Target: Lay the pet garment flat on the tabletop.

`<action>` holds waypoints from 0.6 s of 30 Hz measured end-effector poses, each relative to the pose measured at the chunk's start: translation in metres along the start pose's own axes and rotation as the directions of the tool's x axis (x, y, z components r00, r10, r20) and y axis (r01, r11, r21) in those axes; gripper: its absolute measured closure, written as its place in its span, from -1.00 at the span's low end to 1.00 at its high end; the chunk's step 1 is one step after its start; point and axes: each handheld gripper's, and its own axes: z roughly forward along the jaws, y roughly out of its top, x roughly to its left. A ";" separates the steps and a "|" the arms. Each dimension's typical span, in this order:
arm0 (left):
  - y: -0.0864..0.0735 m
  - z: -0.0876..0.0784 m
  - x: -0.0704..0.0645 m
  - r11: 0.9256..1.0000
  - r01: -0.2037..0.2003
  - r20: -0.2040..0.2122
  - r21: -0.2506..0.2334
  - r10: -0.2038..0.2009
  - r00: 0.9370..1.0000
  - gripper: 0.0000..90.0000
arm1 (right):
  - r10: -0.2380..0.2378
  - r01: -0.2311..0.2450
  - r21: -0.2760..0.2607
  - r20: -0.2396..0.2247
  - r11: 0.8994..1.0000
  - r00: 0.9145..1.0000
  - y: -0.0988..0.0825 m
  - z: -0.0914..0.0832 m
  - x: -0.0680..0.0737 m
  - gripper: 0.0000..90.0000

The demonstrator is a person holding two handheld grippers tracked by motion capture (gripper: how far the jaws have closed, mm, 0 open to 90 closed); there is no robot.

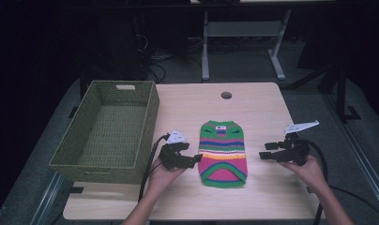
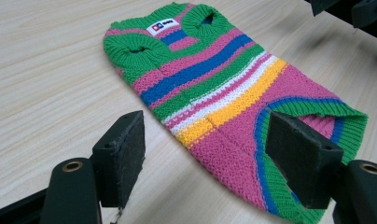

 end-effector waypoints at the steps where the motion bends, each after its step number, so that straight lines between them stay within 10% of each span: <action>1: -0.001 -0.001 0.000 1.000 -0.003 0.001 0.003 0.003 1.000 -0.38 | -0.001 0.001 -0.001 0.001 1.000 1.000 -0.001 -0.001 0.000 -0.27; 18: -0.014 -0.012 -0.009 1.000 -0.030 0.015 0.004 0.030 0.999 -0.40 | 0.003 -0.003 -0.025 0.021 1.000 1.000 -0.018 -0.014 0.004 -0.30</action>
